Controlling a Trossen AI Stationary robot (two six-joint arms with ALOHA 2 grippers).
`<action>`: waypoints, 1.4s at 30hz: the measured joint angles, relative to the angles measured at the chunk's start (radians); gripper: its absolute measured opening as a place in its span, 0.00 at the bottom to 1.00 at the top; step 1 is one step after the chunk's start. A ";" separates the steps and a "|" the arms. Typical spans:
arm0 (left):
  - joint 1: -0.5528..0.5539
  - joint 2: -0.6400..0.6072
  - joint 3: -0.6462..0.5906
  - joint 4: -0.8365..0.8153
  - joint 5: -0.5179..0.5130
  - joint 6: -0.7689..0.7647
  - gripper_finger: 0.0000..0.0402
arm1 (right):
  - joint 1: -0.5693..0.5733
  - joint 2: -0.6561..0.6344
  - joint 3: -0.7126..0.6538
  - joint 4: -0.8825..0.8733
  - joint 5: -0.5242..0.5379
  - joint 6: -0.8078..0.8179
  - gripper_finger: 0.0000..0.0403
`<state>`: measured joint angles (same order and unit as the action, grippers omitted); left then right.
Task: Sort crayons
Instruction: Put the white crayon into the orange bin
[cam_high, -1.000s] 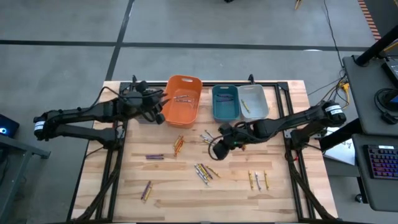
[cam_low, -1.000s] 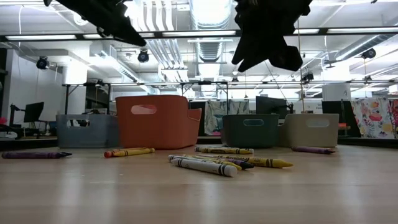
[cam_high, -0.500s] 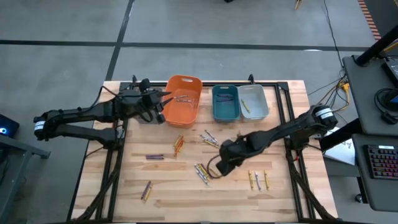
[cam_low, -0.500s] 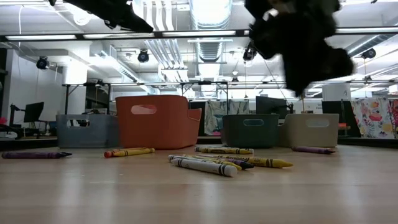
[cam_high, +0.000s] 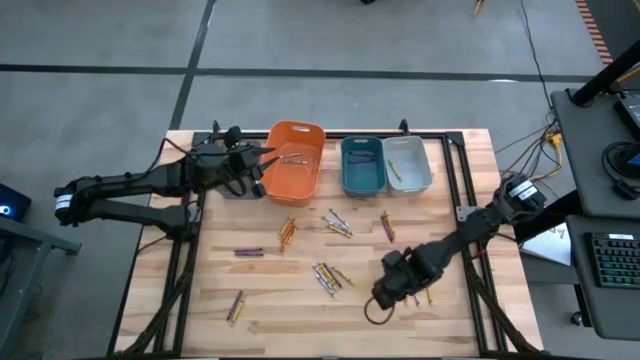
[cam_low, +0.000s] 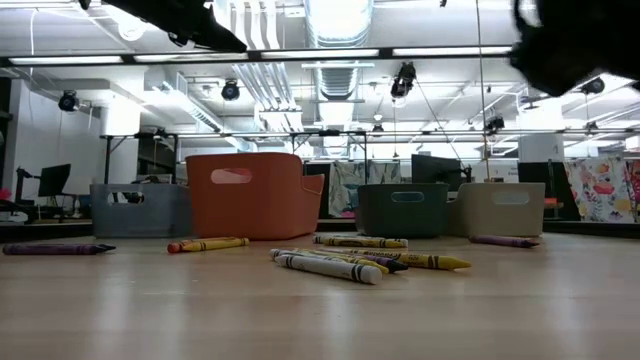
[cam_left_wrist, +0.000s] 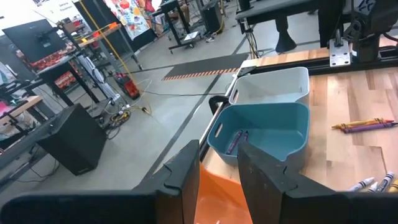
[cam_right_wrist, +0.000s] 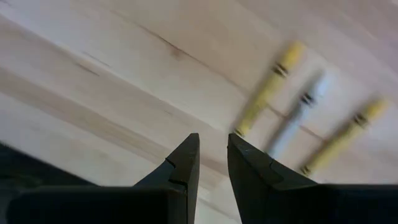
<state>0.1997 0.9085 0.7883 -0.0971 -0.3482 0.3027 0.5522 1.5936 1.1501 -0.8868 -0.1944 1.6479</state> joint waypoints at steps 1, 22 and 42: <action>0.000 0.000 0.000 0.000 0.000 0.000 0.23 | 0.014 0.000 -0.003 -0.018 0.000 0.027 0.18; 0.000 0.001 0.000 0.011 0.000 -0.032 0.23 | 0.065 0.000 -0.189 0.005 0.007 0.132 0.18; 0.000 0.001 0.000 0.052 0.000 -0.032 0.23 | 0.056 -0.006 -0.291 0.165 0.039 0.151 0.17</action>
<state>0.2001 0.9092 0.7883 -0.0452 -0.3484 0.2707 0.6079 1.5879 0.8589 -0.7219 -0.1552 1.7985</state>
